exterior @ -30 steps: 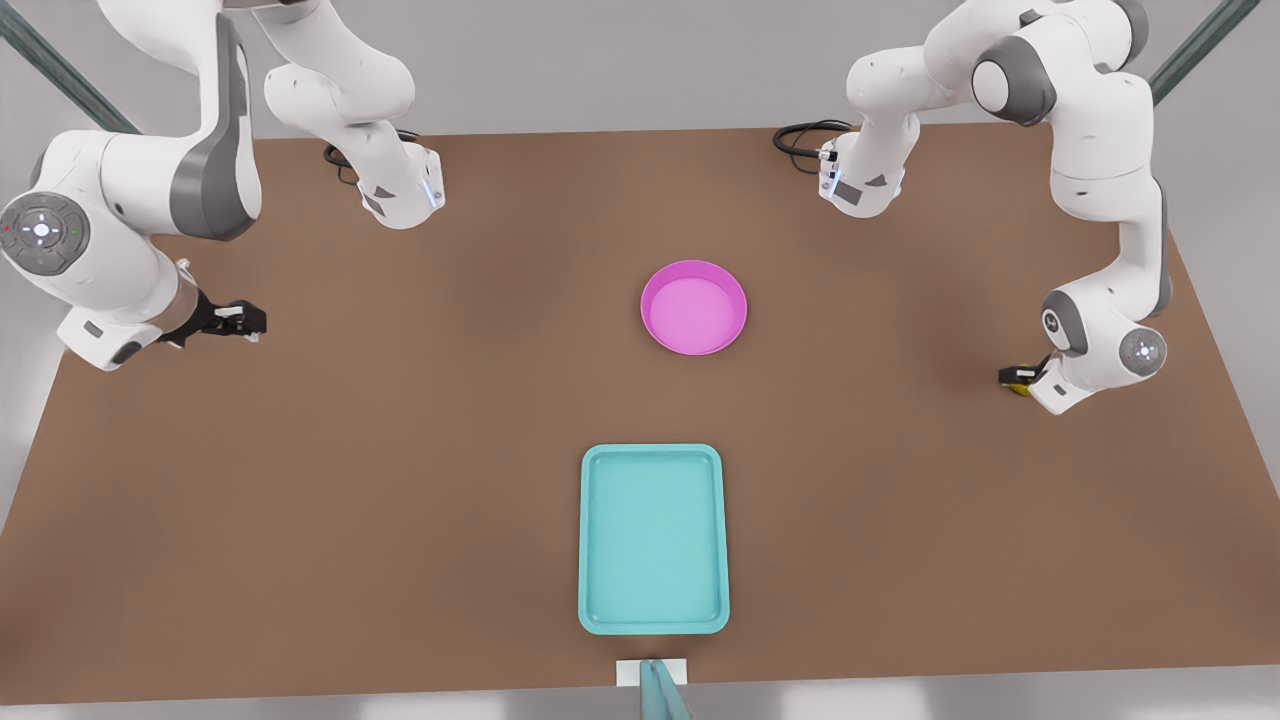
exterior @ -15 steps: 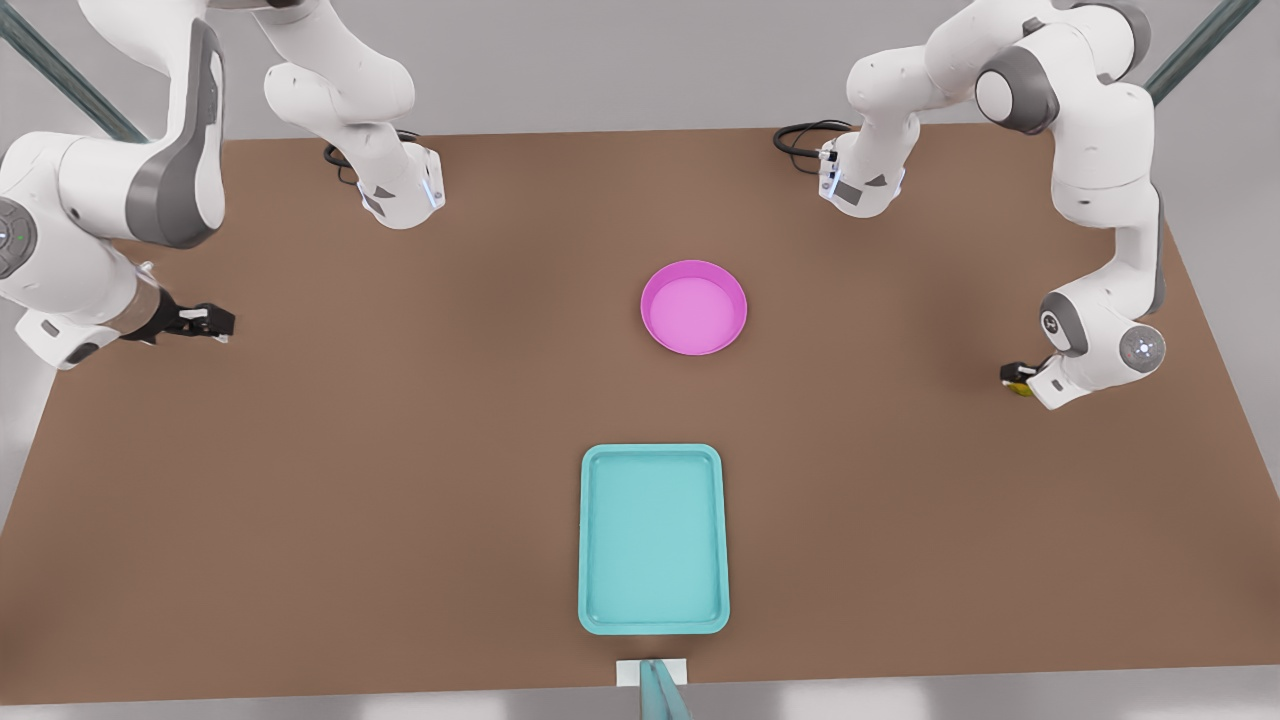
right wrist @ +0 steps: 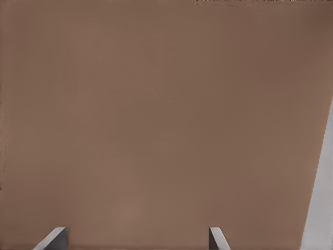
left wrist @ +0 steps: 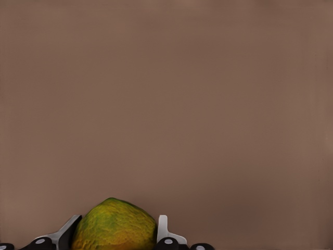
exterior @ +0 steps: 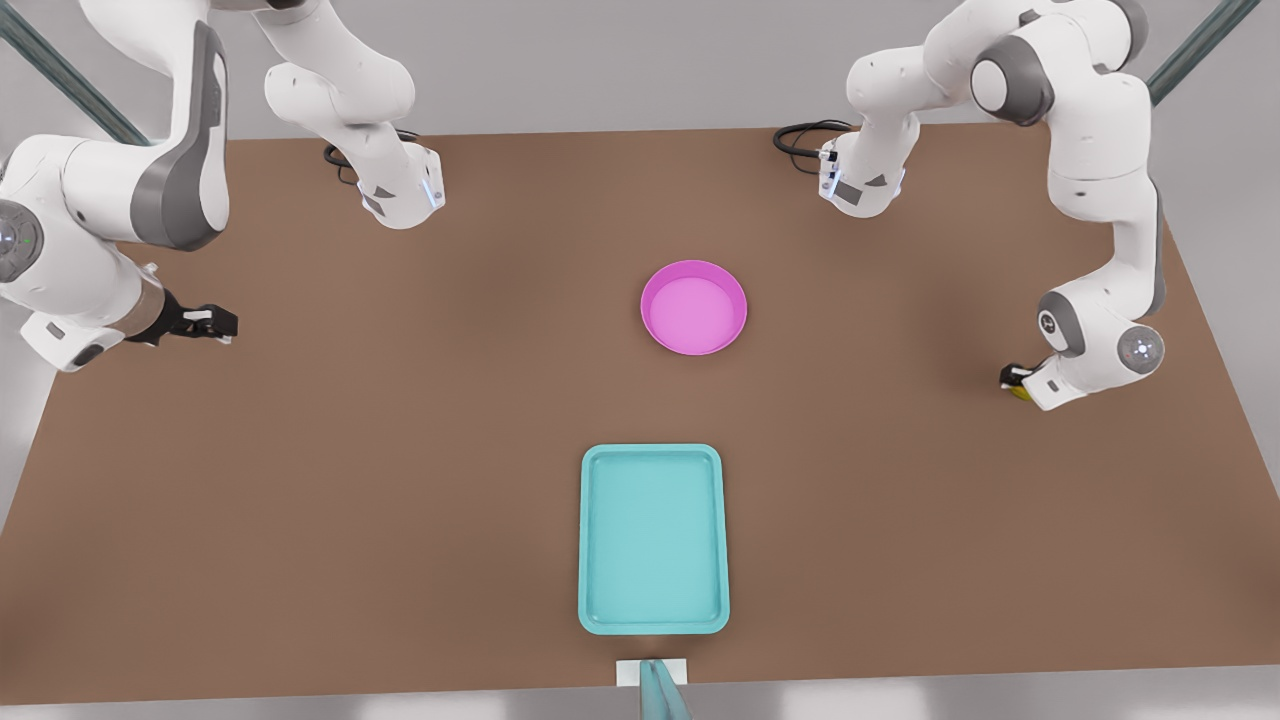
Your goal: Place the orange on the plate with the left arm and the plate on the tray with the right arm
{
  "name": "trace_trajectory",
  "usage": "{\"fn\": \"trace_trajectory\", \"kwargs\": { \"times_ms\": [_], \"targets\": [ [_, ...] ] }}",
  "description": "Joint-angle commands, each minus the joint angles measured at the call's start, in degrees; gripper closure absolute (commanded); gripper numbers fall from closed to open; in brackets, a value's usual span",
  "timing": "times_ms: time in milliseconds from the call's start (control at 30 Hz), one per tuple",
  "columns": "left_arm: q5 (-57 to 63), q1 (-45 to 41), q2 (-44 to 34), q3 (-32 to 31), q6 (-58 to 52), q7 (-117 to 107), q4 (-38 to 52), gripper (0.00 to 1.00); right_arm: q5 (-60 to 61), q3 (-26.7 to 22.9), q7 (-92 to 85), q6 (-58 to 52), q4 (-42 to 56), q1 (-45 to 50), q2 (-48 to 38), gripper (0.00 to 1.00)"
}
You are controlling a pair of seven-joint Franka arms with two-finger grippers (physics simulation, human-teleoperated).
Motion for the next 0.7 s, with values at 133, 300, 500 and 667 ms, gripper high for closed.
{"fn": "trace_trajectory", "kwargs": {
  "times_ms": [133,300,500,667],
  "targets": [
    [-0.56,-29.22,-8.08,-0.06,-14.92,-39.87,0.10,0.37,0.03,-0.09,-0.21,-0.09,-0.24,-0.02,-0.13,0.00],
    [-2.23,-49.35,-5.53,-4.28,-17.82,-57.72,0.54,0.36,0.12,-0.09,-0.12,-0.09,-0.24,-0.02,-0.04,0.00],
    [-2.32,-61.14,-2.46,-5.51,-23.54,-68.45,6.60,0.36,0.12,-0.09,-0.12,-0.09,-0.24,-0.02,0.13,0.00],
    [-2.14,-62.28,-2.37,-7.88,-27.31,-71.61,7.57,0.06,0.12,-0.09,-0.20,-0.09,-0.24,-0.02,0.13,0.00]
  ]
}}
